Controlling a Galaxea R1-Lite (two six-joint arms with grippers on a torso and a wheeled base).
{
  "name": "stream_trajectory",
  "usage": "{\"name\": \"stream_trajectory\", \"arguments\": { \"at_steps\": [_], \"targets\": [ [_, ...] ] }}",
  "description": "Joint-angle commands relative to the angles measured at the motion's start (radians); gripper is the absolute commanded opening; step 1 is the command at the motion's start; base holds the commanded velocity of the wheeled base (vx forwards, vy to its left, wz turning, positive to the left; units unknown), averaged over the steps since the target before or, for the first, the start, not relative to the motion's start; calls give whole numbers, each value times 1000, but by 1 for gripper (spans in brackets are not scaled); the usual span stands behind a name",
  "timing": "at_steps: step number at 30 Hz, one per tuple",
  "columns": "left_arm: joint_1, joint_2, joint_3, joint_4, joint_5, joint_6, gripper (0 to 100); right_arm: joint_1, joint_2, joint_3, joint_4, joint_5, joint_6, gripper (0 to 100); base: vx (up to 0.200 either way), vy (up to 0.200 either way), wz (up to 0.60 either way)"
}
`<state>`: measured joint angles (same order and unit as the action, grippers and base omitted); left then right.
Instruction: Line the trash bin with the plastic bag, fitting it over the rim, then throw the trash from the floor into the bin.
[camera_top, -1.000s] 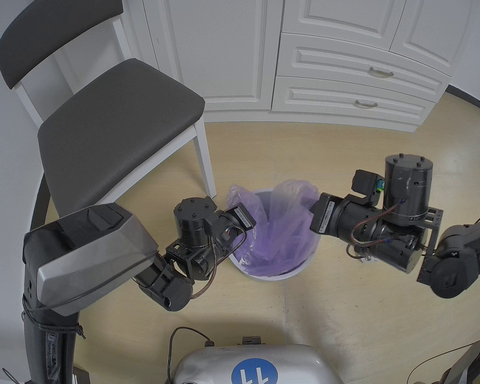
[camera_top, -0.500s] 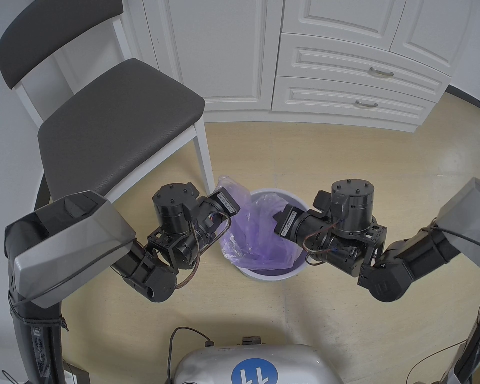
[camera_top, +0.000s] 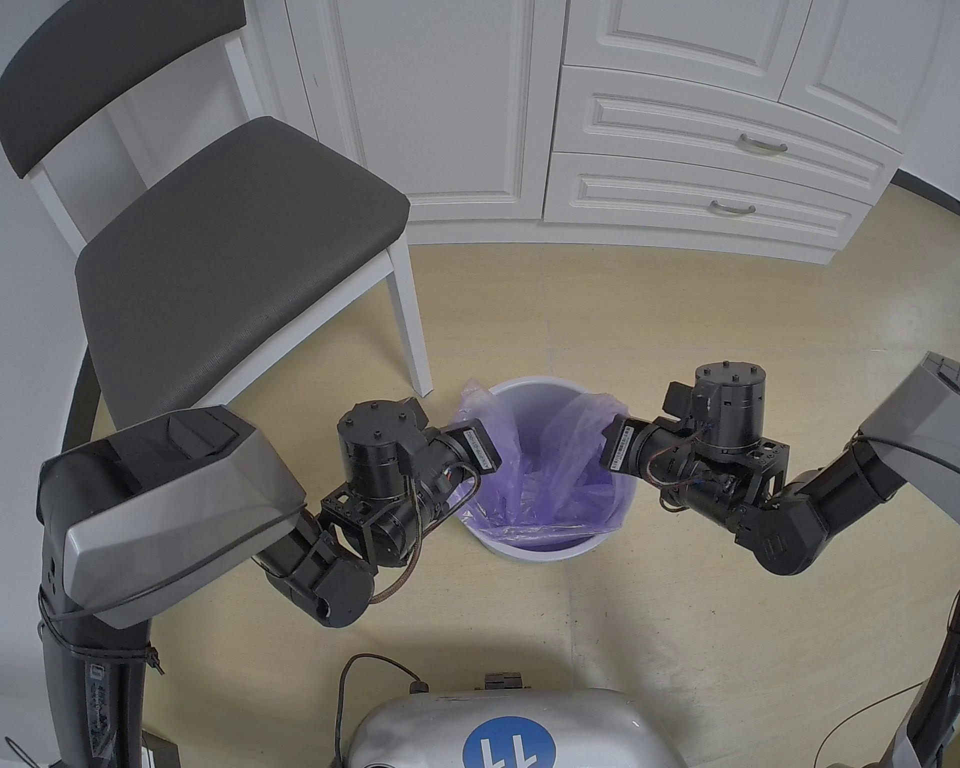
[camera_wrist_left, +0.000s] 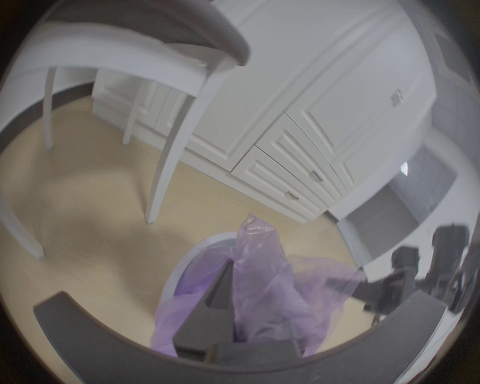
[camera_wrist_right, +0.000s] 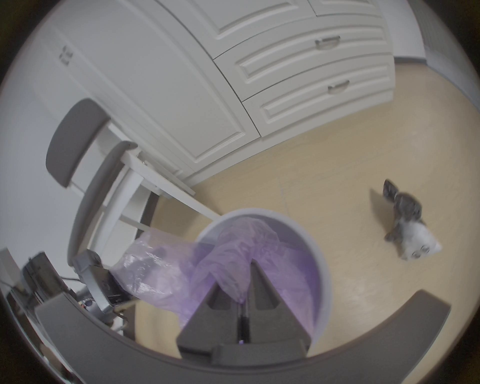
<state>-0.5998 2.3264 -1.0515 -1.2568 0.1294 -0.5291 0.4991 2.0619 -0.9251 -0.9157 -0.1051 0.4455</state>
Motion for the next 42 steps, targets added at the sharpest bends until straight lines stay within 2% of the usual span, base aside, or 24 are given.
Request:
{"name": "stream_trajectory", "arguments": {
  "at_steps": [1,4,7,9,11,14,15,23,28,31,41,42],
  "targets": [
    [-12,-55,74,-6,36,176,0,-48,-78,124,-32,-13,-166,0,0,0,0],
    [-8,-53,70,-6,81,233,0,-80,-80,155,-34,-15,-266,0,0,0,0],
    [17,-38,71,-19,154,376,0,-116,-78,175,-43,-16,-346,0,0,0,0],
    [34,-25,74,-78,193,446,0,-128,-77,192,-55,-27,-383,0,0,0,0],
    [41,-9,73,-141,199,494,0,-139,-72,207,-58,-56,-418,0,0,0,0],
    [43,-7,73,-147,199,502,0,-140,-72,209,-58,-61,-424,0,0,0,0],
    [49,34,59,-177,205,577,0,-168,-68,229,-61,-93,-504,0,0,0,0],
    [77,85,42,-199,205,597,0,-168,-57,292,-61,-93,-594,0,0,0,0],
    [74,-12,133,-181,196,598,0,-168,-100,339,-61,-91,-634,0,0,0,0],
    [67,-98,212,-108,193,597,0,-168,-148,381,-54,-85,-677,0,0,0,0],
    [58,-225,289,37,187,598,0,-168,-244,442,1,-81,-746,0,0,0,0],
    [60,-248,300,80,167,598,0,-168,-261,454,20,-81,-768,0,0,0,0]
  ]
}}
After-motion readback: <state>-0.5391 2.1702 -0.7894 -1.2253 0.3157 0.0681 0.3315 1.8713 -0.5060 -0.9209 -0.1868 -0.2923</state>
